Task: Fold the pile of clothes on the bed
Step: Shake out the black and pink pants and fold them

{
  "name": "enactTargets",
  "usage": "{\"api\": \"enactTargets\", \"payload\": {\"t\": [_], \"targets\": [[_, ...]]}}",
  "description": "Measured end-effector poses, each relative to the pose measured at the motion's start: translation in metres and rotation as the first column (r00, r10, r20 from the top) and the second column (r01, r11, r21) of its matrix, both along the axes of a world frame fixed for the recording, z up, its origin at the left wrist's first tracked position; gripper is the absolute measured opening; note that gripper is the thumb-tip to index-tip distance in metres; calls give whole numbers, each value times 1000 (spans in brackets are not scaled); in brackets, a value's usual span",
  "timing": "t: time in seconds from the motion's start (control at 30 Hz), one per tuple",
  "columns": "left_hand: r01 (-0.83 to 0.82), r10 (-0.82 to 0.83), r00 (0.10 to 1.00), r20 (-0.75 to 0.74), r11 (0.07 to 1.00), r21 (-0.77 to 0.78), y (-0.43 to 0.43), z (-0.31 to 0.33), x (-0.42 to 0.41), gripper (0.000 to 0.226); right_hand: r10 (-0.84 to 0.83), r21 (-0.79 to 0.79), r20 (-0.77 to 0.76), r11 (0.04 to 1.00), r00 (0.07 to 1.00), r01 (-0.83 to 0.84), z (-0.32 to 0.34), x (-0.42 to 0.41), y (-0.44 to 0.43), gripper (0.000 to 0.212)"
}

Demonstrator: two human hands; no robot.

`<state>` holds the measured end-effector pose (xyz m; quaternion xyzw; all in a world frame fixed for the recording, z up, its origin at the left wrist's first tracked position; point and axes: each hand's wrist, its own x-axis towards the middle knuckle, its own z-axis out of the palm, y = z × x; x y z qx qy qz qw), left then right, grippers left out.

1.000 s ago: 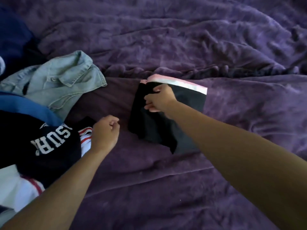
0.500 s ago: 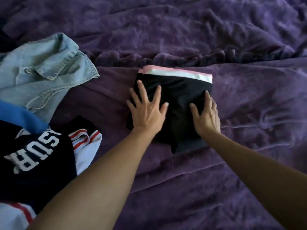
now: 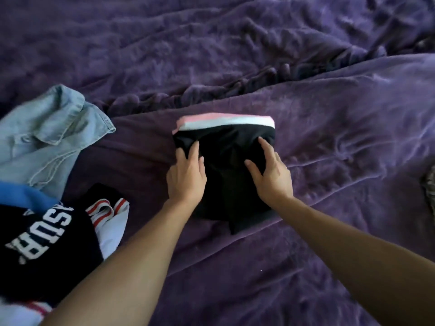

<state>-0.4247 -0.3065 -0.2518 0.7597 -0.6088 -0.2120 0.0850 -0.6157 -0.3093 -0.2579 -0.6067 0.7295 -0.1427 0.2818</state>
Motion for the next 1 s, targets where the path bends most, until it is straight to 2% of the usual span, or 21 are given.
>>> {"api": "enactTargets", "payload": {"t": [0.2, 0.43, 0.63, 0.87, 1.0], "targets": [[178, -179, 984, 18, 984, 16, 32, 48, -84, 41, 32, -29, -159, 999, 987, -37, 51, -98, 27, 61], [220, -223, 975, -18, 970, -106, 13, 81, -224, 44, -62, -110, -154, 993, 986, 46, 80, -241, 24, 62], [164, -179, 983, -53, 963, -213, -23, 99, -355, 44, -45, -206, -106, 978, 993, 22, 92, -378, -18, 63], [76, -145, 956, -256, 962, -261, -66, 103, -519, 43, 9, -219, -230, 974, 973, -60, 108, -552, -82, 64], [8, -86, 939, -334, 974, -228, -91, 90, -580, 44, 12, -196, -270, 978, 963, -67, 102, -608, -119, 62]]}}
